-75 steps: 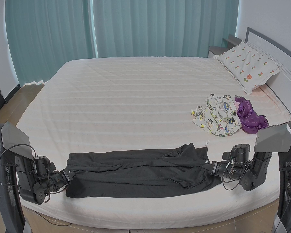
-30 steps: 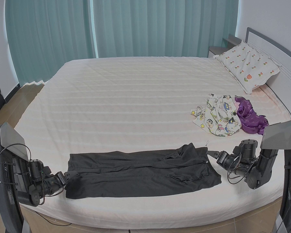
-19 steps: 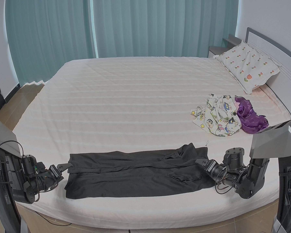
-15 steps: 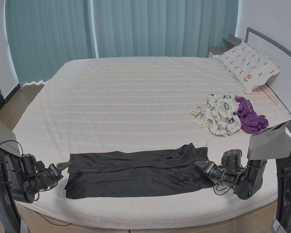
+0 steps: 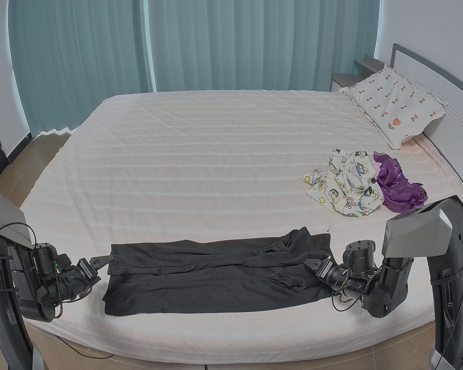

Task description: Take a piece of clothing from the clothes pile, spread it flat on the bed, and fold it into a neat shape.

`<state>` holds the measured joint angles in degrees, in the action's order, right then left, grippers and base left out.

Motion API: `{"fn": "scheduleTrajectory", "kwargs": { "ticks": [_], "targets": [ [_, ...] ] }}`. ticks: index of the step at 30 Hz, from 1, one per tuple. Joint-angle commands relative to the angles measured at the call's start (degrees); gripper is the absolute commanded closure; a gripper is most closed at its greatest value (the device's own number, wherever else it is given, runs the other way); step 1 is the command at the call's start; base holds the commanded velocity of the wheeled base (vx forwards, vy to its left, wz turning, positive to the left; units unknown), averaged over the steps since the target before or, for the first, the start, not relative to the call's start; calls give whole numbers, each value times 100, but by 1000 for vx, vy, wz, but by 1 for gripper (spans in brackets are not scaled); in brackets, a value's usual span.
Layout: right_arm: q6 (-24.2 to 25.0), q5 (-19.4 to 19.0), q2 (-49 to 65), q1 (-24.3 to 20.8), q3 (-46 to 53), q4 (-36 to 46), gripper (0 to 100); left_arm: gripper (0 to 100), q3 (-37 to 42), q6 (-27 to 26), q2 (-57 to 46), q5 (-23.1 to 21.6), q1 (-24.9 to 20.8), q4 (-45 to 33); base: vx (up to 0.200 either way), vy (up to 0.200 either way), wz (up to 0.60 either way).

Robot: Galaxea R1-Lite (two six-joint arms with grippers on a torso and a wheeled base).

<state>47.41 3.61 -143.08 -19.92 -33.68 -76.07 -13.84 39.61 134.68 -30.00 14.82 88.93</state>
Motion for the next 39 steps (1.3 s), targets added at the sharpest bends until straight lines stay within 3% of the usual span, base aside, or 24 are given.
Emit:
{"fn": "scheduleTrajectory", "kwargs": {
  "ticks": [1,24,39],
  "targets": [
    [5,17,-53,-3,-33,-4,100,0,-5,3,-3,3,3,1,0,0,0],
    [-12,105,984,-3,635,4,100,0,-31,-6,23,29,-6,1,0,0,0],
    [-30,52,1617,-232,1338,303,100,0,-31,-6,23,38,-6,1,0,0,0]
  ]
}}
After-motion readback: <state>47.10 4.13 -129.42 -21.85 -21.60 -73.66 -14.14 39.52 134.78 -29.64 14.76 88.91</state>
